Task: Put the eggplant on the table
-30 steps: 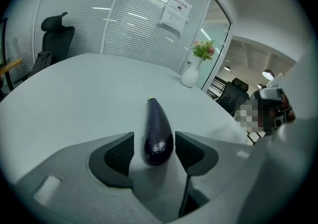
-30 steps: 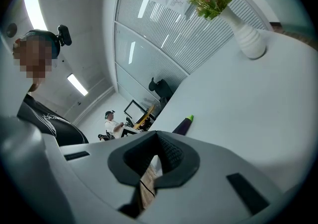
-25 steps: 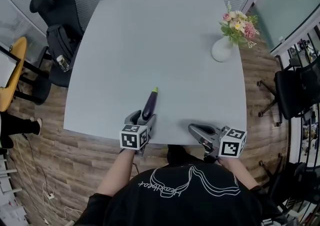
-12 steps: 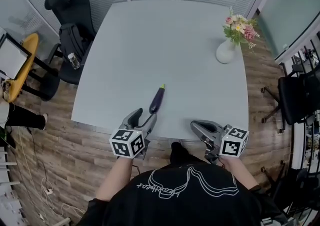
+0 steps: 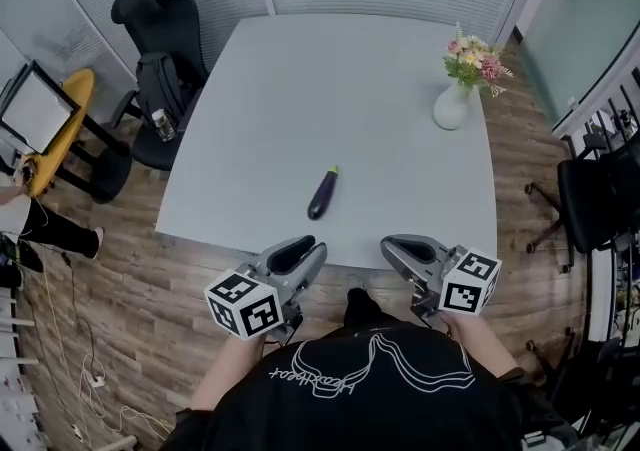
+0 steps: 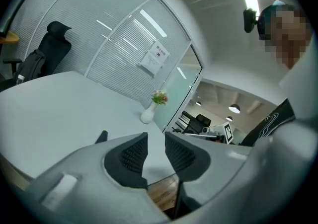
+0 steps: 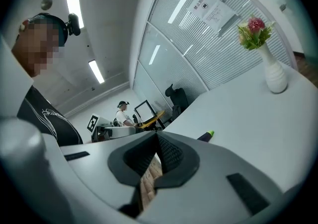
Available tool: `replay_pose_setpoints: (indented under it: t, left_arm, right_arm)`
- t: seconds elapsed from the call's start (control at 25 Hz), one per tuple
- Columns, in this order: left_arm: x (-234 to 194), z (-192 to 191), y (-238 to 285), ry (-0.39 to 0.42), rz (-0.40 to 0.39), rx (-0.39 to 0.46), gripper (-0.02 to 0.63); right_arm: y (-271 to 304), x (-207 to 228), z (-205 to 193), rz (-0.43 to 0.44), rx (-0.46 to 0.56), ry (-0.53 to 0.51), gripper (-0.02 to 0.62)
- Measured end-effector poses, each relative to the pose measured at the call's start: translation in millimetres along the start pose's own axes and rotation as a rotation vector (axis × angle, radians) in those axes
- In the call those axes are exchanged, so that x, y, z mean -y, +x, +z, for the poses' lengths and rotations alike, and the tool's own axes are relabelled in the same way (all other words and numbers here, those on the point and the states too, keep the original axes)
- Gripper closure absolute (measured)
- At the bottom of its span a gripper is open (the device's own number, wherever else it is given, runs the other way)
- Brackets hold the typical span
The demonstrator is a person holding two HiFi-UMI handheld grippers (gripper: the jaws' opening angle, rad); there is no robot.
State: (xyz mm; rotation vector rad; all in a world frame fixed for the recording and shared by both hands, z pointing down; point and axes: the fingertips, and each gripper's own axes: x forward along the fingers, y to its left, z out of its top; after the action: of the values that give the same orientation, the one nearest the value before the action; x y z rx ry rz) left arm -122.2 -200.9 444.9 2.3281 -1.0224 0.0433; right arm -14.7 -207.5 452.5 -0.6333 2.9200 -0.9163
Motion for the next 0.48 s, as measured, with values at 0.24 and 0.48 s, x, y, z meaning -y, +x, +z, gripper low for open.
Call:
replay_pose_setpoints:
  t: [0.24,0.48]
  left_arm:
    - [34.8,-6.0,-8.6,0.050,-0.053,0.003,0.548]
    - [43.1,-4.1,-15.2,0.094,-0.027,0.015,0.592]
  right_arm:
    - [-8.0,-22.3,-5.3,0.029,0.008,-0.018,0.589]
    - [-9.3,-34.8,-7.0,0.051,-0.004,-0.049,0.589]
